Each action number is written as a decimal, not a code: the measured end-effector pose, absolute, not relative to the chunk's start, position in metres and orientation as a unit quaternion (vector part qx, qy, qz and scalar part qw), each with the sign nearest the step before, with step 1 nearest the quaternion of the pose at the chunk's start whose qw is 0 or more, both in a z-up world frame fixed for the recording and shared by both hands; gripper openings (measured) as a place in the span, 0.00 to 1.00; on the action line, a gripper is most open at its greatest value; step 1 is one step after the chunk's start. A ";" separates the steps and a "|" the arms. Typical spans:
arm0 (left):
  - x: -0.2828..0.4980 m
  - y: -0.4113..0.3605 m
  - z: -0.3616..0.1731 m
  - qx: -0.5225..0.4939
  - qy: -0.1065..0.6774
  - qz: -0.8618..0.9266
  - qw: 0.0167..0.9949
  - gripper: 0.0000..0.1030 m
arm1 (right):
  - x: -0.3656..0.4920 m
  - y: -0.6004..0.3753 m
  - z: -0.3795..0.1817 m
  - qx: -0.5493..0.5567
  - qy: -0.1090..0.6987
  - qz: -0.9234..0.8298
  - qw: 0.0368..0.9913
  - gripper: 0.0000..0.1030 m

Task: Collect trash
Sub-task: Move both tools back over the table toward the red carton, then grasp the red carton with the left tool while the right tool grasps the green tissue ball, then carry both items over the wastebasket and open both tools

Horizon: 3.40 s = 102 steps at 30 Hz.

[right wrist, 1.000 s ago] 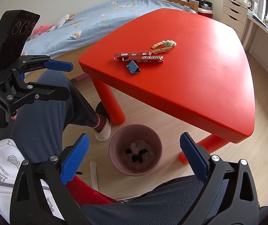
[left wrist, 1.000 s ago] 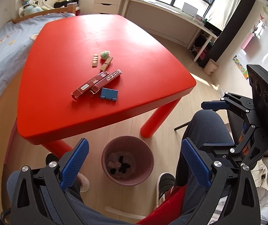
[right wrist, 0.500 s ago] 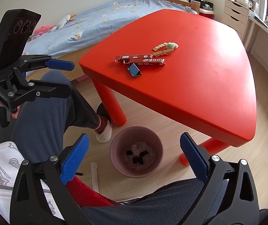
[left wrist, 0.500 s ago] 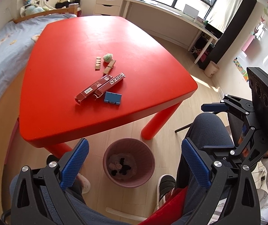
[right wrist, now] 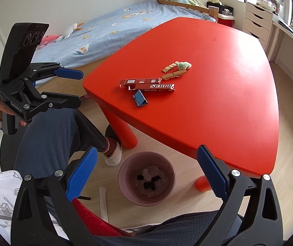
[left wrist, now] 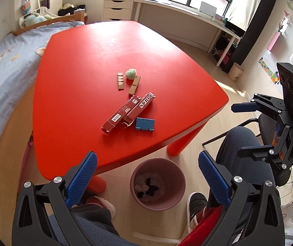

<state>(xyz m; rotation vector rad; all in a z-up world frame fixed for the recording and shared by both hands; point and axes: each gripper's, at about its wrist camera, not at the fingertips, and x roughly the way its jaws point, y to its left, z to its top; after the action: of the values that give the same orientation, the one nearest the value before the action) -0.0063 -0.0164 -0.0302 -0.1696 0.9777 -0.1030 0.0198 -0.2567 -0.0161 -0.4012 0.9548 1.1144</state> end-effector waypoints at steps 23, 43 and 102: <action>0.073 0.027 -0.064 0.035 0.517 -0.109 0.848 0.92 | 0.127 -0.170 -0.010 -0.175 0.455 0.476 0.732 0.93; 0.098 0.035 -0.090 0.060 0.540 -0.148 0.826 0.78 | 0.195 -0.102 -0.060 -0.158 0.517 0.431 0.722 0.93; 0.044 -0.015 -0.010 -0.022 0.472 -0.087 0.877 0.16 | 0.117 -0.184 0.006 -0.178 0.435 0.474 0.745 0.17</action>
<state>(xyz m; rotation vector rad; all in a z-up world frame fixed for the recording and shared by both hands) 0.0438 -0.0152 -0.0100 -0.0468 0.9851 -0.1821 0.1170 -0.1840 0.0056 -0.3894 0.9532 1.0369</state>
